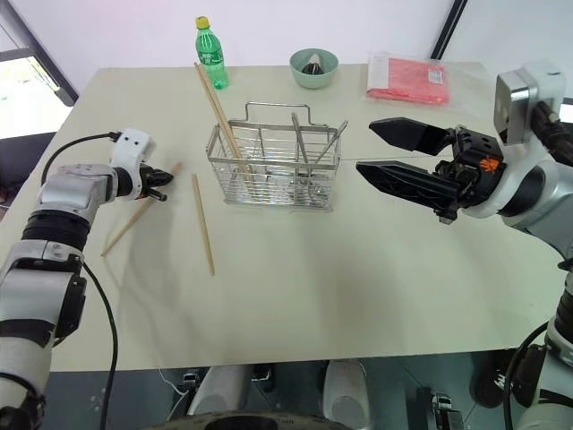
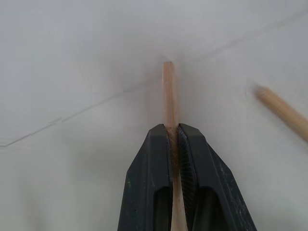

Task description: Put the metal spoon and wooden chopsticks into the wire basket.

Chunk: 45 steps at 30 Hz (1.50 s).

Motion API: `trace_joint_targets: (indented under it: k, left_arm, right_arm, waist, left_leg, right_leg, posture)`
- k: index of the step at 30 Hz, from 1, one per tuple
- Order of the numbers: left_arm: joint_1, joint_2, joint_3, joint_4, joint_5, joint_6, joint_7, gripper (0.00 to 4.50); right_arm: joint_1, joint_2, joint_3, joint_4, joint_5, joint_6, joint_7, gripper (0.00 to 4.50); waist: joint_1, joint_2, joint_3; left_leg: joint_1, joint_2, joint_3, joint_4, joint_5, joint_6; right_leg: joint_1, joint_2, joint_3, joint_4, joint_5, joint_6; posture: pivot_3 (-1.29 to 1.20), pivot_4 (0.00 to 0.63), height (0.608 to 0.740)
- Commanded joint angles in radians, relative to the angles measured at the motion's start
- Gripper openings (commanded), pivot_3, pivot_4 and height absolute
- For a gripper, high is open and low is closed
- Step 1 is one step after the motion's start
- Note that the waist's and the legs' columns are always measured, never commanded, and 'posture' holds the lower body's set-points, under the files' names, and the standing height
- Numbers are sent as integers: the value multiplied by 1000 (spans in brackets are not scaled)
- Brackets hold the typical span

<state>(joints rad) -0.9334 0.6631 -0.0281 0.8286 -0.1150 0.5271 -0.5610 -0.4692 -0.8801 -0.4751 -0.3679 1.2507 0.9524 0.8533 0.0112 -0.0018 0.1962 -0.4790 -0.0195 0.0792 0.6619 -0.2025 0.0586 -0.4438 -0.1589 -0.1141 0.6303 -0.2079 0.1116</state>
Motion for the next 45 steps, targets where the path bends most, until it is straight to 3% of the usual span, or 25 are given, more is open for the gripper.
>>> trace_joint_targets:
  k: [1, 3, 6, 10, 13, 18, 31, 35, 40, 41, 45]
  left_arm:
    - [-35, 19, 226, -68, -99, -93, 146, 61]
    - [-49, 3, 328, -123, -164, -129, 187, 61]
    - [-131, -55, 559, -328, -404, -83, 263, 61]
    - [-237, -136, 653, -507, -583, -19, 363, 61]
    - [-309, -225, 633, -586, -637, -17, 430, 61]
    - [-333, -356, 502, -618, -604, -65, 401, 61]
    - [-199, -543, 240, -489, -373, -300, 268, 61]
    - [-154, -583, 230, -507, -362, -330, 270, 1621]
    - [-114, -607, 234, -616, -387, -276, 308, 4288]
    - [-105, -606, 235, -647, -395, -255, 318, 4474]
    - [-89, -560, 248, -792, -413, -144, 375, 4474]
  right_arm:
    - [-11, -11, 0, 2, 6, -23, 3, 4500]
    - [-10, -10, 3, 6, 1, -27, 4, 4500]
    - [-16, -6, 8, 19, 4, -27, -5, 4500]
    - [-19, 0, 22, 26, -4, -33, -8, 4500]
    - [-26, 5, 32, 33, -6, -35, -14, 4500]
    - [-42, 15, 44, 36, 1, -39, -36, 4500]
    - [28, 8, -36, -26, 83, -39, -158, 4500]
    - [42, 3, -50, -30, 104, -41, -186, 4500]
    - [41, -1, -50, -13, 108, -42, -194, 4500]
    - [37, -1, -47, -6, 107, -43, -193, 4500]
    - [22, 1, -34, 14, 94, -48, -188, 4500]
  waist:
    - [1, -2, 1]
    - [3, -4, 2]
    - [10, -7, 4]
    - [10, -11, 4]
    - [16, -11, 4]
    - [31, -10, 4]
    - [29, -11, 4]
    - [29, -10, 4]
    - [29, -11, 4]
    - [29, -11, 4]
    - [28, -11, 4]
  left_leg:
    - [-1, 0, 0, 0, 0, 0]
    - [-1, 0, 0, 0, 0, 0]
    - [-2, -1, 0, 2, -1, 1]
    - [-3, -1, 0, 4, -2, 3]
    - [-1, -2, 0, 4, -2, 3]
    - [1, -1, 1, 5, -1, 2]
    - [-1, -1, 3, 6, -1, 3]
    - [-1, 0, 3, 6, -2, 4]
    - [-1, 0, 2, 6, -2, 5]
    - [-1, 0, 2, 6, -2, 5]
    - [-1, 0, 2, 6, -2, 5]
  right_leg:
    - [0, 0, 0, 0, 0, 0]
    - [0, 0, 0, 0, 0, 1]
    - [1, -1, 0, -2, 2, 3]
    - [2, -2, 0, -5, 4, 5]
    - [5, -1, -2, -6, 5, 6]
    - [6, 3, -2, -3, 5, 6]
    - [5, 3, -2, -4, 5, 6]
    - [5, 3, -2, -4, 5, 6]
    - [5, 2, -2, -4, 5, 6]
    - [5, 2, -2, -5, 5, 6]
    - [5, 3, -2, -4, 5, 6]
  posture:
    - [0, 150, 680]
    - [0, 150, 680]
    - [0, 150, 680]
    - [0, 150, 680]
    - [0, 150, 680]
    - [0, 150, 680]
    - [0, 150, 680]
    - [0, 150, 680]
    - [0, 150, 680]
    - [0, 150, 680]
    - [0, 150, 680]
